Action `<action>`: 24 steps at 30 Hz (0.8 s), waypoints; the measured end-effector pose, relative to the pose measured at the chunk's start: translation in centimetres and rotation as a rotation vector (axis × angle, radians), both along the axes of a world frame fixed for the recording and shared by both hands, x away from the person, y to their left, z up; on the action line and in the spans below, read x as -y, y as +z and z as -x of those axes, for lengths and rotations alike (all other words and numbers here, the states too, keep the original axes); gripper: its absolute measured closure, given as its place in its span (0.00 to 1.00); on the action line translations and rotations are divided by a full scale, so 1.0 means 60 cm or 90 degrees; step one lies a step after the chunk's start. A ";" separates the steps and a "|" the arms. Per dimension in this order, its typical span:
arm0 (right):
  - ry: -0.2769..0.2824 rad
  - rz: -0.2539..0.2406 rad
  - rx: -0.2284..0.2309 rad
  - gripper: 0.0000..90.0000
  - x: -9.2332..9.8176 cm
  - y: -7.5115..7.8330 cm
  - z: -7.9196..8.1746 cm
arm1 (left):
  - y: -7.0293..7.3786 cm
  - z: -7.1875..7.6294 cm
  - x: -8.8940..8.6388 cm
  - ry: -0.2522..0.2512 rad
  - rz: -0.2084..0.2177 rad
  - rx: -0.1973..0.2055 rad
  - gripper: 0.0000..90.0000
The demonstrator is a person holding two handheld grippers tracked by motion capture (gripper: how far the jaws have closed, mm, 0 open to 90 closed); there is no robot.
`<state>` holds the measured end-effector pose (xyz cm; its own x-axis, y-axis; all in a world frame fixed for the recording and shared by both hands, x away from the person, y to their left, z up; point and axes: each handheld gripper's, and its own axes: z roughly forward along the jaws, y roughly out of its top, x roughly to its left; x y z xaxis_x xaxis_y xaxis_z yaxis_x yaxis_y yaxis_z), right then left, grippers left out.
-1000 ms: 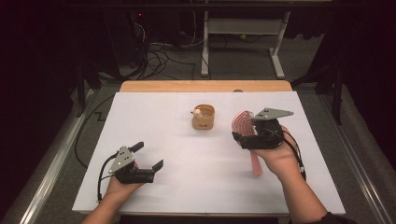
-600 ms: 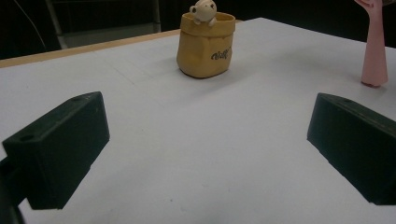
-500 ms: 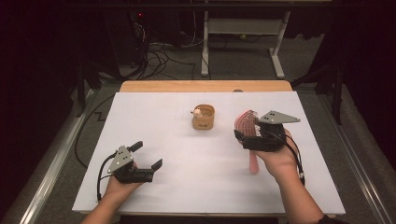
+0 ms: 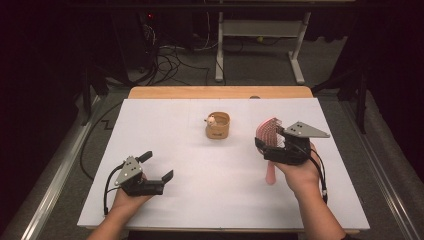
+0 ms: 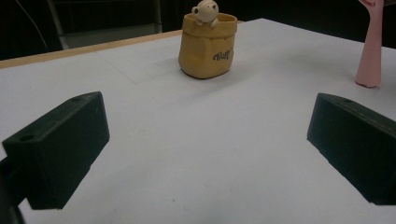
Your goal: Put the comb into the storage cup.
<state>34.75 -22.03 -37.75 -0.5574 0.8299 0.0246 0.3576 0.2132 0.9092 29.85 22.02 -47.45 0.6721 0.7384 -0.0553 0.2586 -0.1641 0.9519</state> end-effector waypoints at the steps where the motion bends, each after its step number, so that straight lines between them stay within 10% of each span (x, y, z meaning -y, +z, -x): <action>1: -0.003 -0.002 0.005 0.23 0.001 -0.001 0.001 | 0.000 0.000 0.000 0.000 0.000 0.000 0.00; 24: -0.033 -0.038 0.041 0.23 0.008 -0.006 0.003 | 0.001 0.001 -0.003 0.009 0.006 -0.001 0.00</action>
<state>34.59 -22.53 -38.13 -0.5160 0.8556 0.0400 0.3067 0.1410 0.9413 29.77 22.21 -47.40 0.6617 0.7471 -0.0638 0.2626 -0.1512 0.9530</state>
